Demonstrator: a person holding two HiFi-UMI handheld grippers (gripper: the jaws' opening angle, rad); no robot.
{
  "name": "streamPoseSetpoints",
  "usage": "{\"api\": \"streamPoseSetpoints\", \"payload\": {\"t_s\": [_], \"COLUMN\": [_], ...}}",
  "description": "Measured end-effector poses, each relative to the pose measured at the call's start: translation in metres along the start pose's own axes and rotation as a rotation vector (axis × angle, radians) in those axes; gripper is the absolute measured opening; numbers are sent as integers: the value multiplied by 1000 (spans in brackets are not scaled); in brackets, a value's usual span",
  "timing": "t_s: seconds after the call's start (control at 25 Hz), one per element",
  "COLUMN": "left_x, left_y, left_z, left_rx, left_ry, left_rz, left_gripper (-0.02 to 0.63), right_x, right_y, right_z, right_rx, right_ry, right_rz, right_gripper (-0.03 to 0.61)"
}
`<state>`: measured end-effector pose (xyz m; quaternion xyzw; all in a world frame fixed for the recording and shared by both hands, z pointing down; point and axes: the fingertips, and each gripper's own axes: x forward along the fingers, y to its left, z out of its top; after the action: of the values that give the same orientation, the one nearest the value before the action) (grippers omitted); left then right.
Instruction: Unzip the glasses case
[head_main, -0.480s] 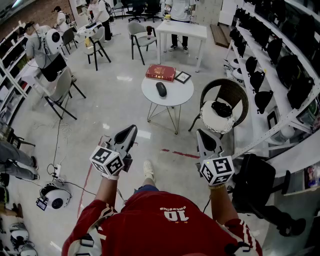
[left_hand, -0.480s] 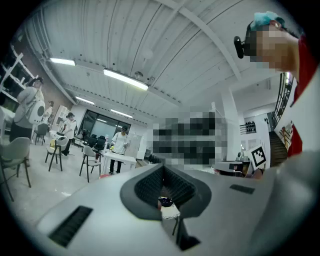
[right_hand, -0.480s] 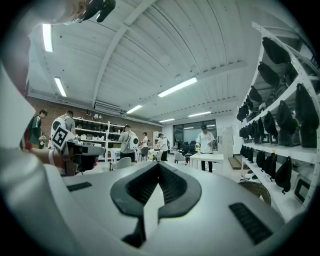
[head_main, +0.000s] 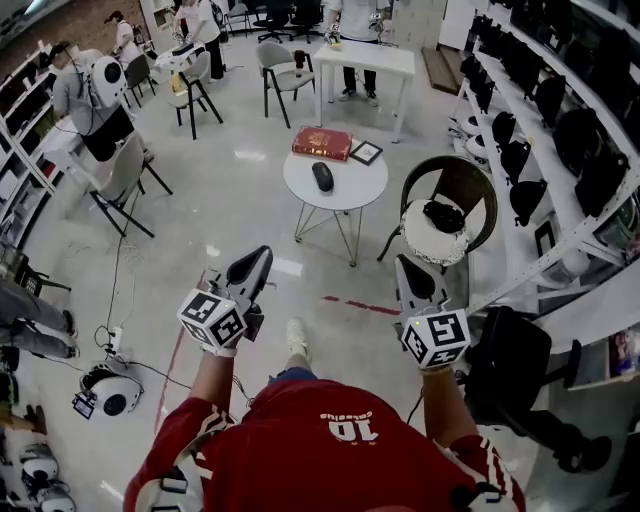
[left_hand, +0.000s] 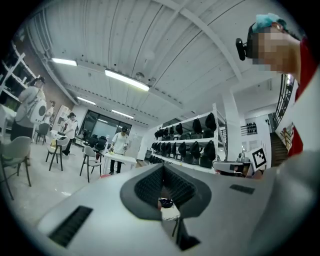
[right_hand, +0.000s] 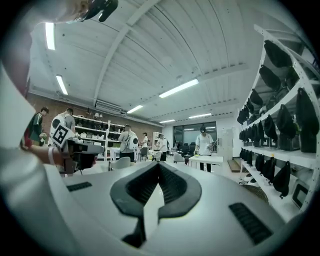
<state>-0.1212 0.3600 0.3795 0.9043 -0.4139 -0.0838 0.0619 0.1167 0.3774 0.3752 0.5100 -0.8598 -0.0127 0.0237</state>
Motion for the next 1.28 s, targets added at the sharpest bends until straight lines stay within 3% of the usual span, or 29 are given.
{"api": "streamPoseSetpoints", "payload": {"t_s": [0.2, 0.76, 1.16, 1.28], "left_x": [2, 18, 57, 76], "left_y": [-3, -3, 22, 37], "left_z": [-2, -1, -16, -23], "left_rx": [-9, 5, -66, -151], "left_ry": [1, 15, 27, 26], "left_rz": [-3, -9, -22, -32], "left_gripper": [6, 6, 6, 6], "right_x": [-6, 5, 27, 41], "right_y": [2, -5, -38, -51], "right_z": [5, -12, -21, -26], "right_rx": [41, 61, 75, 75], "right_ry": [-49, 32, 40, 45], "right_rz": [33, 74, 26, 8], "right_gripper": [15, 15, 15, 15]}}
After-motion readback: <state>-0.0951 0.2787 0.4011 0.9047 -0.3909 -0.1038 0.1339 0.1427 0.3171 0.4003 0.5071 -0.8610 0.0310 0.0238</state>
